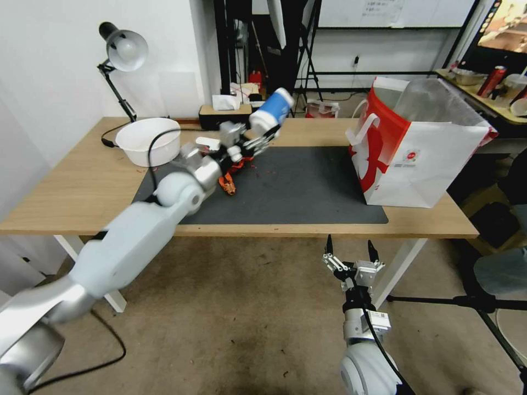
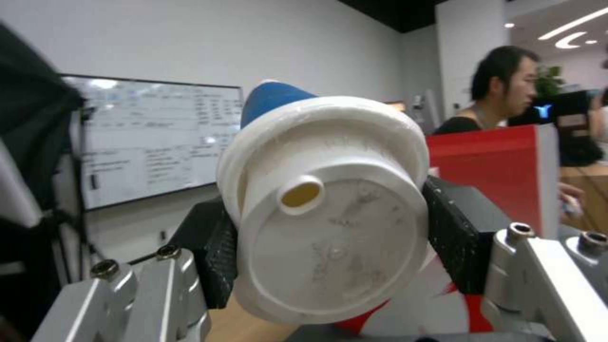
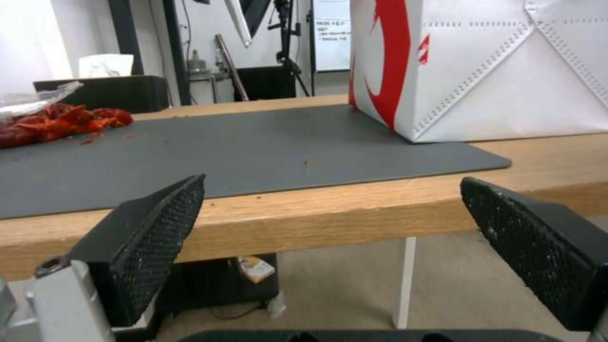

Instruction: Pick up the trash from the table and place it into the takeout bag.

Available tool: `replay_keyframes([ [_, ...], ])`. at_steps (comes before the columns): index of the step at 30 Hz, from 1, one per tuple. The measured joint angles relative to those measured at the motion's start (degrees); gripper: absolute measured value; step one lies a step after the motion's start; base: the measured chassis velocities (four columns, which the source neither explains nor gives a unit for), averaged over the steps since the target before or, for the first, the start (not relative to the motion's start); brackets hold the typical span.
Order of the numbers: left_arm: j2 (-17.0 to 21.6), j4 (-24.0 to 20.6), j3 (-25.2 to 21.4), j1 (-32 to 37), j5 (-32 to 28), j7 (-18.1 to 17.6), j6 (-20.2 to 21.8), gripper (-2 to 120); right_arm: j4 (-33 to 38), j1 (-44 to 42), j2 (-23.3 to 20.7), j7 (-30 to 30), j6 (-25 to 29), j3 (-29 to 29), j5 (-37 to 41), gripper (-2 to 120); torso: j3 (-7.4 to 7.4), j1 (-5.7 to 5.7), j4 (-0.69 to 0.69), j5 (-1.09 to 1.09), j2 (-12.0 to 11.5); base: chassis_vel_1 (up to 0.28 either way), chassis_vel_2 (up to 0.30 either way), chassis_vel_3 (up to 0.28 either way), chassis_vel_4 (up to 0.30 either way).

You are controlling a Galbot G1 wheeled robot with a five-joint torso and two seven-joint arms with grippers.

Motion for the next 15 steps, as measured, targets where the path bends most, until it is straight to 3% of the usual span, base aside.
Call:
replay_keyframes([
  [6,-6.5,4.5,6.5,-7.8,-1.0,-0.3,0.1,60,-0.1,0.3,0.4,0.1,-0.2,0.3,0.0,100,0.00,0.00,-0.01,0.01,0.0,0.000,0.000,0.000,0.000],
  [15,-11.6,9.0,10.7,-13.8,-2.3,-0.4,0.1,60,-0.2,0.4,0.8,0.2,-0.3,0.4,0.0,100,-0.01,-0.01,-0.01,0.00,0.0,0.000,0.000,0.000,0.000],
])
